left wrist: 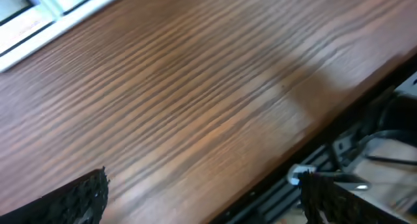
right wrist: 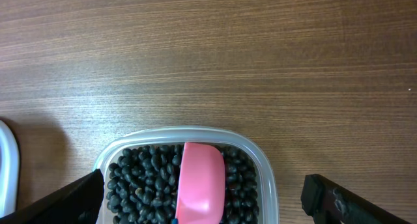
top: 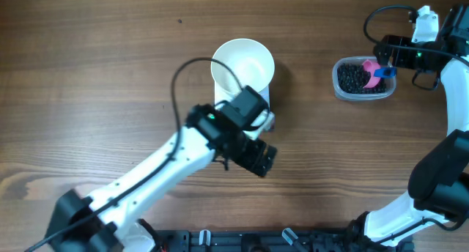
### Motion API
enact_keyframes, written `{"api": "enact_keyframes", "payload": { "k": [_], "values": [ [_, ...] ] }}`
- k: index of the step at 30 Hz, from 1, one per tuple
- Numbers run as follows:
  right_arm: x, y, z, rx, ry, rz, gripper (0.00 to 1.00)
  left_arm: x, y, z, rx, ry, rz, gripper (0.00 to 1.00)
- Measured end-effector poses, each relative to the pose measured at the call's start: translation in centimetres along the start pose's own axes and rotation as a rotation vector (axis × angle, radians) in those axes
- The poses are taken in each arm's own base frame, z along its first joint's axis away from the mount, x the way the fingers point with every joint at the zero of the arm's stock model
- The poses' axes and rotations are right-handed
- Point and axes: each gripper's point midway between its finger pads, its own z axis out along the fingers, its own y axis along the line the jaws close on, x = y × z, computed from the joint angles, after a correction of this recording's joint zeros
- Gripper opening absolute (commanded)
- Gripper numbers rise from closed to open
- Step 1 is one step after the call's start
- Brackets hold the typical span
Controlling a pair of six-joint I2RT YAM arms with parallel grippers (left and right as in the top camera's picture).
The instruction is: Scoop item into bowl and weigh 150g on scale
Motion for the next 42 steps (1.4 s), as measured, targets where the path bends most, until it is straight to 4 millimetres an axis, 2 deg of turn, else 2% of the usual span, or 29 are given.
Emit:
{"api": "enact_keyframes", "payload": {
  "k": [2,4,8,12,15,19,23,28,42],
  "values": [
    [0.0,0.0,0.0,0.0,0.0,0.0,1.0,-0.2,-1.1,2.2,0.002,0.025,0.126,1.0],
    [0.0,0.0,0.0,0.0,0.0,0.0,1.0,-0.1,-1.3,5.0,-0.008,0.075,0.249,1.0],
    [0.0,0.0,0.0,0.0,0.0,0.0,1.0,-1.0,0.9,8.1,-0.104,0.101,0.337,1.0],
    [0.0,0.0,0.0,0.0,0.0,0.0,1.0,-2.1,1.7,8.1,-0.139,0.071,0.423,1.0],
    [0.0,0.0,0.0,0.0,0.0,0.0,1.0,-3.7,2.4,8.0,-0.17,0.015,0.473,1.0],
    [0.0,0.0,0.0,0.0,0.0,0.0,1.0,-5.0,3.9,7.5,-0.197,-0.022,0.451,1.0],
    [0.0,0.0,0.0,0.0,0.0,0.0,1.0,-5.6,4.3,7.4,-0.199,-0.042,0.444,1.0],
    [0.0,0.0,0.0,0.0,0.0,0.0,1.0,-5.5,4.9,9.0,-0.208,-0.014,0.446,1.0],
    [0.0,0.0,0.0,0.0,0.0,0.0,1.0,-5.4,5.3,9.5,-0.22,-0.001,0.443,1.0]
  ]
}}
